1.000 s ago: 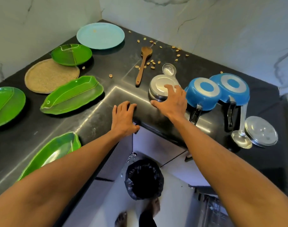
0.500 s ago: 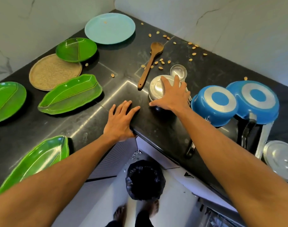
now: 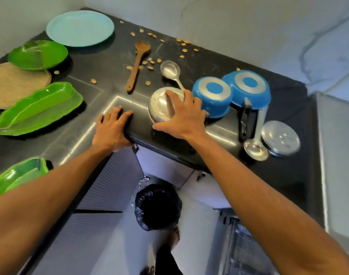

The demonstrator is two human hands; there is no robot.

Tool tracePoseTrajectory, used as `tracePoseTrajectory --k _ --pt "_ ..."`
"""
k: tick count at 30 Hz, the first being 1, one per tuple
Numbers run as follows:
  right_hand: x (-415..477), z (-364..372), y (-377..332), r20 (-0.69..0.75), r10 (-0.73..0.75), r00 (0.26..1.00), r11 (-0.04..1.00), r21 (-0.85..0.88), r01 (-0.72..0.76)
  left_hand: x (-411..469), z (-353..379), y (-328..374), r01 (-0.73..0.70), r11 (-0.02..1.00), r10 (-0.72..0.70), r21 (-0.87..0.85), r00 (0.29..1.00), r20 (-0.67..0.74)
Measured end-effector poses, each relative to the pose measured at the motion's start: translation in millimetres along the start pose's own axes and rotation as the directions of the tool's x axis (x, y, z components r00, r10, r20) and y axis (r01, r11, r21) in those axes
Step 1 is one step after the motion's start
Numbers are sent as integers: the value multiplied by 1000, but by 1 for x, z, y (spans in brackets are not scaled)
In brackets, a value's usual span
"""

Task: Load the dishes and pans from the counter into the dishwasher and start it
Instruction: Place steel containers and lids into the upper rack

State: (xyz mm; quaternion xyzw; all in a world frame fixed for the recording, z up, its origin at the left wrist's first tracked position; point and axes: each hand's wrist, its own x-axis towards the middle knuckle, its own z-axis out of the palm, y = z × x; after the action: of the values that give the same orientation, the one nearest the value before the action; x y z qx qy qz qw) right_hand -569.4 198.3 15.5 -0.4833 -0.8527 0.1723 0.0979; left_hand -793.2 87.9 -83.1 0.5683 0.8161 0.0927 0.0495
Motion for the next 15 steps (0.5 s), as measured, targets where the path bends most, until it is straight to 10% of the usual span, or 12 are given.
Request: tracePoseTrajectory --k 9,15 --pt "-190 7 45 -68 185 980 982 47 -182 -72 21 30 -73 957 -8 -280 961 -278" --pt "-333 29 96 48 339 940 939 47 -341 -236 113 137 -149 902 176 -405 984 29"
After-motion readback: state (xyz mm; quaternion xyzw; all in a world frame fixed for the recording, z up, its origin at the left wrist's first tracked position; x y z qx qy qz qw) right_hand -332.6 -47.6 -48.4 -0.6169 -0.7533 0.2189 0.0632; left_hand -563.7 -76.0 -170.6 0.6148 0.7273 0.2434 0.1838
